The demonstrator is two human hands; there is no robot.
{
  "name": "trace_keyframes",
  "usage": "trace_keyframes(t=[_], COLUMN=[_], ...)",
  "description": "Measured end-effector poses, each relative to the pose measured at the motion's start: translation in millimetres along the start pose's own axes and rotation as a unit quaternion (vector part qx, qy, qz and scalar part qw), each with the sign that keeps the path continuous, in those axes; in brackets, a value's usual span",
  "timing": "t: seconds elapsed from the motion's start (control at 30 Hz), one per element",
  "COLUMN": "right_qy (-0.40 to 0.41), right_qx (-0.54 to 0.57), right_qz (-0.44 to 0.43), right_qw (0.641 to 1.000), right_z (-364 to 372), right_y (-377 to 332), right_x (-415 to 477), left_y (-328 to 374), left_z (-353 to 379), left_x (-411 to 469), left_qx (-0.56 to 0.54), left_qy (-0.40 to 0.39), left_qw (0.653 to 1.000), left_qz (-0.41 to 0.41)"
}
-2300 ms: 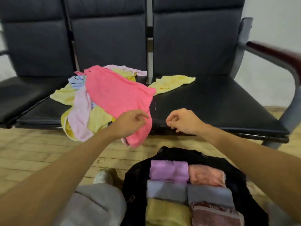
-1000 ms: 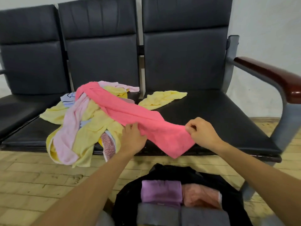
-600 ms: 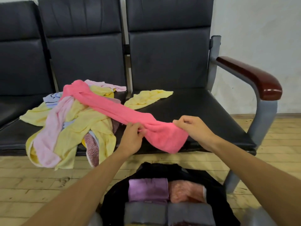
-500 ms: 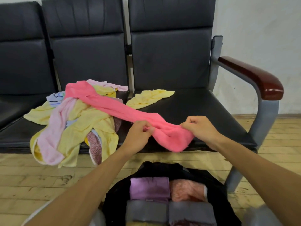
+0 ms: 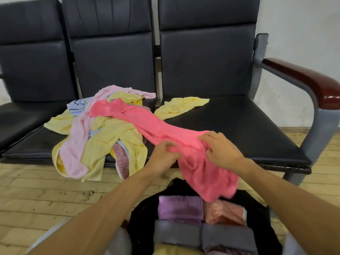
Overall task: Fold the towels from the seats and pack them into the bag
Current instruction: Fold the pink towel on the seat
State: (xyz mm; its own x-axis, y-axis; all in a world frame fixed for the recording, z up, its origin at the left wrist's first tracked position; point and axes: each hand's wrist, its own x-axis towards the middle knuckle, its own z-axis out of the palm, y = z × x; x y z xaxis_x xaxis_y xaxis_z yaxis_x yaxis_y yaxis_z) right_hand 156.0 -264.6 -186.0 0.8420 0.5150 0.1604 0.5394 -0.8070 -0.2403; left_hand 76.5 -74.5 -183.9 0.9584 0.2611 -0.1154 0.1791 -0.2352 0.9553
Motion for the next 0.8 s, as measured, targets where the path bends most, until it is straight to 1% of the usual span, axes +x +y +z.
trace_keyframes(t=[0.1,0.17,0.23,0.27,0.43,0.6,0.73,0.8], right_qy=[-0.016,0.006,0.027,0.028,0.025,0.027,0.02,0.039], right_qx=[-0.062,-0.061,-0.04,-0.039,-0.032,-0.061,-0.114,-0.065], right_qz=[-0.008,0.008,0.025,0.028,0.047,0.082,0.075,0.061], right_qw=[0.998,0.998,0.999,0.998,0.998,0.994,0.99,0.995], right_z=[5.3,6.1,5.5,4.8,-1.8,-8.8,-7.3,-1.2], right_y=[-5.3,-7.8,-8.1,-7.8,-4.2,0.9,-3.7,-6.2], right_x=[7.3,10.5,11.8,11.9,4.3,-4.0,-1.1,5.3], left_y=[-7.9,-12.4,-13.8,-13.6,-5.4,5.6,0.6,-6.0], left_z=[-7.6,-11.3,-13.1,-12.7,-6.4,1.2,-7.6,-15.0], left_x=[13.1,23.1,30.1,32.4,32.4,14.2,-2.6,-4.7], left_qx=[-0.108,-0.124,-0.124,-0.13,-0.079,-0.07,-0.03,0.008], left_qy=[0.108,0.175,0.209,0.209,0.17,0.049,-0.045,-0.069], left_qw=[0.986,0.972,0.963,0.963,0.976,0.993,0.994,0.993], left_qz=[-0.07,-0.095,-0.113,-0.114,-0.112,-0.086,-0.091,-0.093])
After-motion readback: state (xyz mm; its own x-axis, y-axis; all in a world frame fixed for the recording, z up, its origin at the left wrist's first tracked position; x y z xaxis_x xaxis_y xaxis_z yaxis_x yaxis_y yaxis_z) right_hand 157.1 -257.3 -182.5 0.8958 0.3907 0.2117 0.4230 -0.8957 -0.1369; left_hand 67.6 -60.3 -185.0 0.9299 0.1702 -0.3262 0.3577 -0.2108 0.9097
